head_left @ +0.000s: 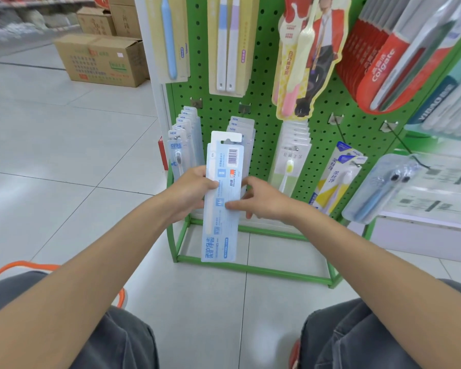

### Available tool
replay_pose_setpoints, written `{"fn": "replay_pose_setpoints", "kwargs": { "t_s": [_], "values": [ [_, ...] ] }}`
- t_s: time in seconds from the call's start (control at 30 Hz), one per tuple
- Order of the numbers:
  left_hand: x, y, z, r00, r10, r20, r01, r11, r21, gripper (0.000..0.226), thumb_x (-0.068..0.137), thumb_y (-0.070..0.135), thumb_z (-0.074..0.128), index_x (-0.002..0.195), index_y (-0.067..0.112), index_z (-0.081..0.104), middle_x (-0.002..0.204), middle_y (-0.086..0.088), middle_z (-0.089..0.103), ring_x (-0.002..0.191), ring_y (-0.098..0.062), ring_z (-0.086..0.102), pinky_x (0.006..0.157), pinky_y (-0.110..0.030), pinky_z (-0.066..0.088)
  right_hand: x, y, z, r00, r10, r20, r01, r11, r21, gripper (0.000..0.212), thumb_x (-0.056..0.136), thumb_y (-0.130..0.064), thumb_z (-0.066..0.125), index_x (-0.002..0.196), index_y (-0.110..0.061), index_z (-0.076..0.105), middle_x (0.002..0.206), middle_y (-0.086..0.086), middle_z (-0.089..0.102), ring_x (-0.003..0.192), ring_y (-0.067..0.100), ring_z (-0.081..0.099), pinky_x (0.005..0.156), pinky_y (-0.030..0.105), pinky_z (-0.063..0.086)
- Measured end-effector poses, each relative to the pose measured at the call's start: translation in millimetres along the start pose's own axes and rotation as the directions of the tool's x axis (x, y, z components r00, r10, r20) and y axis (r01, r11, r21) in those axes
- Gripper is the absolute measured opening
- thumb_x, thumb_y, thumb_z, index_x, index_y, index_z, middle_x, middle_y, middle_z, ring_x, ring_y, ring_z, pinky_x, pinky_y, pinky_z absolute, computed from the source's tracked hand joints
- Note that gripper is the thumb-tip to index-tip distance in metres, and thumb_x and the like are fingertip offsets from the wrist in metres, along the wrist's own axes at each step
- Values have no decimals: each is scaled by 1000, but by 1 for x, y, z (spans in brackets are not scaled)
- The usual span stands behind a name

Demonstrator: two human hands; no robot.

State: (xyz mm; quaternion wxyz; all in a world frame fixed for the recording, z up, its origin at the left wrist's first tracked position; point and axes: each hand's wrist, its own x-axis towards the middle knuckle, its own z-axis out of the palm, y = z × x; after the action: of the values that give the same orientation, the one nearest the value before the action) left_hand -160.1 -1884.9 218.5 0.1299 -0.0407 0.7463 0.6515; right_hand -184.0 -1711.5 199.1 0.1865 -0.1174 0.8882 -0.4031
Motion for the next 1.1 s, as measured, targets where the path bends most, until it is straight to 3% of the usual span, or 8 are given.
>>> {"fn": "replay_pose_setpoints", "kwargs": {
  "t_s": [0.27, 0.47, 0.63, 0.7, 0.83, 0.93, 1.03, 1.1],
  "values": [
    [-3, -2, 4, 993, -65, 103, 61, 997, 41, 32, 102, 4, 42, 128, 18, 56, 117, 1, 68, 102, -15, 66, 85, -34, 53, -6, -12, -40, 963, -7, -268, 89, 951, 296, 8, 94, -18, 63, 98, -11, 65, 91, 4, 70, 62, 9, 58, 59, 21, 46],
    [-2, -3, 5, 990, -46, 136, 44, 999, 17, 33, 102, 6, 45, 129, 21, 57, 119, 3, 69, 105, -14, 67, 85, -33, 54, -10, -15, -39, 957, -12, -291, 114, 935, 337, 8, 98, -12, 56, 93, -8, 61, 84, 4, 68, 58, 10, 62, 57, 22, 48],
    [-2, -2, 4, 986, -10, 167, 13, 1000, -17, 36, 99, 6, 53, 131, 20, 59, 116, 2, 72, 106, -16, 69, 84, -32, 56, -8, -16, -31, 936, 4, -352, 113, 944, 311, 8, 100, -13, 51, 96, -7, 53, 96, 16, 68, 61, 16, 67, 56, 24, 51],
    [-3, -2, 5, 981, 19, 193, -11, 999, -46, 39, 97, 4, 56, 132, 20, 58, 116, 1, 72, 106, -17, 69, 82, -31, 58, -8, -17, -28, 932, 20, -362, 113, 933, 341, 14, 99, -20, 56, 99, -6, 53, 96, 14, 68, 67, 19, 69, 63, 29, 56],
    [-6, -3, 9, 988, 111, 111, -108, 994, -32, 52, 89, 3, 68, 134, 24, 54, 113, -1, 71, 95, -10, 72, 75, -24, 59, -12, -21, -23, 958, 18, -286, 99, 916, 388, 55, 86, -50, 67, 121, -12, 49, 112, 4, 64, 89, 18, 71, 85, 36, 58],
    [-7, -5, 14, 983, 185, 12, -186, 980, 71, 58, 81, 4, 77, 127, 30, 52, 106, 11, 60, 85, -2, 69, 62, -12, 52, -11, -21, -19, 972, 0, -235, 85, 932, 353, 69, 84, -50, 69, 137, -15, 41, 118, -2, 59, 95, 13, 68, 90, 36, 56],
    [-7, -10, 20, 978, 209, 12, -209, 968, 136, 71, 75, 8, 83, 135, 25, 48, 117, 8, 60, 102, -7, 65, 70, -12, 53, -10, -22, -20, 982, -20, -189, 84, 936, 341, 52, 96, -34, 58, 141, -12, 43, 116, -1, 61, 91, 15, 66, 90, 38, 56],
    [-5, -12, 22, 978, 207, 15, -207, 968, 139, 74, 75, 8, 83, 137, 25, 46, 123, 5, 60, 107, -9, 64, 75, -14, 54, -10, -21, -22, 981, -30, -190, 96, 933, 348, 22, 99, -20, 46, 111, -6, 59, 93, 5, 64, 77, 18, 61, 81, 36, 56]
  ]
}}
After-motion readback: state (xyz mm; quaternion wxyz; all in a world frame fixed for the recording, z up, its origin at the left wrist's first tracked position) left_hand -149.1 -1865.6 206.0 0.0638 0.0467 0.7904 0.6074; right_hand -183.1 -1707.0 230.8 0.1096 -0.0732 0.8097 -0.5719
